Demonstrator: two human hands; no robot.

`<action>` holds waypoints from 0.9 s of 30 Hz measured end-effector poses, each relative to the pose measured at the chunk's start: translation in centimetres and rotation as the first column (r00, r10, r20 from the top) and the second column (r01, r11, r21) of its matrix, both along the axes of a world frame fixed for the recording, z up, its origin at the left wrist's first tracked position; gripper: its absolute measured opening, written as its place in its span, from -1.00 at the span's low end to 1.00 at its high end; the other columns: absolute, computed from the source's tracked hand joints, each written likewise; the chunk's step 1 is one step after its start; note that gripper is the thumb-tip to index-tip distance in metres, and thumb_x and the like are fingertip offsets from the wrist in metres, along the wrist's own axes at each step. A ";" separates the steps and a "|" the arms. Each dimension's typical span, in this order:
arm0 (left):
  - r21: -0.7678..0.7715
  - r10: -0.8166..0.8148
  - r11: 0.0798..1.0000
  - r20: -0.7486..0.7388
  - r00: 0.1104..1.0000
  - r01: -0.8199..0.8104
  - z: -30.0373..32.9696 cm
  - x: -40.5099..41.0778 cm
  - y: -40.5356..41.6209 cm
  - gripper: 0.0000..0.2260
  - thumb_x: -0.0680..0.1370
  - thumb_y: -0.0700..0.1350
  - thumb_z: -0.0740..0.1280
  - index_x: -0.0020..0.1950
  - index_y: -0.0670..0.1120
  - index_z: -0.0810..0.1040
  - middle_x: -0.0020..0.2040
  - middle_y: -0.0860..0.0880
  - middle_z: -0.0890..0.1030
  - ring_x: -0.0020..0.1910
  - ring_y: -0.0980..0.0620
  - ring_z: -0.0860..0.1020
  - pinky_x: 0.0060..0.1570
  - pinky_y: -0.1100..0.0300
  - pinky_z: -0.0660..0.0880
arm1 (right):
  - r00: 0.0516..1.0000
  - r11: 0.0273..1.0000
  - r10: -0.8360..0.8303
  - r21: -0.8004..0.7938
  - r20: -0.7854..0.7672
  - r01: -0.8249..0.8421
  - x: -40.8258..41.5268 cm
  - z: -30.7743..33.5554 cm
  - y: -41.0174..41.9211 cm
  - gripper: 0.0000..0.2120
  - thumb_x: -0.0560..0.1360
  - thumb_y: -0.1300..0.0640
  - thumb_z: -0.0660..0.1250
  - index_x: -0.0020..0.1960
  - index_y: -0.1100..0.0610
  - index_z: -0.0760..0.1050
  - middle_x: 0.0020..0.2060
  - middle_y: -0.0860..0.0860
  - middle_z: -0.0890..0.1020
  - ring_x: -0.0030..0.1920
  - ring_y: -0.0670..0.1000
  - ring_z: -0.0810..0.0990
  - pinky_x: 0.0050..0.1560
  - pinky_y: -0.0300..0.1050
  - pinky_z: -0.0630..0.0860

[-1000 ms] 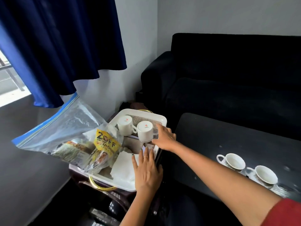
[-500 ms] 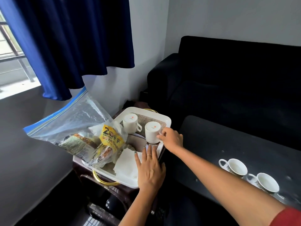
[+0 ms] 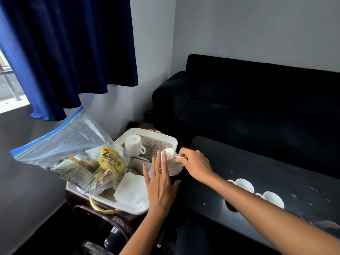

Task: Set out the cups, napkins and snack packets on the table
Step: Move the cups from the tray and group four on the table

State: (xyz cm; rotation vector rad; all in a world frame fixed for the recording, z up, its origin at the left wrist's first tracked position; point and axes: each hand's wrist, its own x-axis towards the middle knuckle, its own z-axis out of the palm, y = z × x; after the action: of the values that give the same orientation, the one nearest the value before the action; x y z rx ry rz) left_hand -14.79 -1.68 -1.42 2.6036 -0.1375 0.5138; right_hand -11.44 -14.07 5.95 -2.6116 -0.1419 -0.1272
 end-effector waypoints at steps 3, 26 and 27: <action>-0.004 -0.028 1.000 0.078 0.997 0.029 0.4 -0.2 -0.4 -0.19 0.35 0.04 0.52 0.49 -0.14 0.26 0.46 -0.09 0.36 0.44 -0.04 0.34 0.45 -0.12 0.03 | 1.000 0.999 0.027 -0.034 0.010 -0.026 -1.3 0.5 -0.8 -0.79 0.51 -0.06 0.26 -0.13 0.09 0.44 -0.23 0.00 0.61 -0.17 0.09 0.55 -0.18 -0.03 0.41; -0.885 -0.490 0.225 -0.464 0.738 -0.407 2.5 -2.2 -5.1 -0.68 0.37 0.19 0.45 -0.10 -0.03 0.58 -0.16 -0.03 0.68 -0.08 0.03 0.63 -0.07 0.17 0.52 | 0.977 0.701 -0.097 0.684 -0.190 0.203 -8.5 -3.4 -5.3 -0.34 0.44 0.12 0.38 0.44 -0.12 0.17 0.36 -0.14 0.33 0.29 -0.13 0.37 0.24 -0.15 0.33; -0.885 -0.508 0.230 -0.464 0.726 -0.404 2.5 -2.3 -5.3 -0.67 0.37 0.20 0.44 -0.09 -0.03 0.59 -0.15 -0.04 0.69 -0.05 0.01 0.63 -0.03 0.14 0.54 | 0.978 0.701 -0.098 0.685 -0.184 0.199 -8.7 -3.6 -5.2 -0.31 0.42 0.14 0.41 0.43 -0.12 0.16 0.33 -0.13 0.37 0.29 -0.13 0.38 0.27 -0.14 0.36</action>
State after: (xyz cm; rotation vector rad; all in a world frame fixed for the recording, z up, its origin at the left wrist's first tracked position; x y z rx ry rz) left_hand -17.11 -7.02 1.05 1.2473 0.2898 -0.4286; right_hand -20.11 -19.23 2.30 -1.8431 0.1497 -0.0455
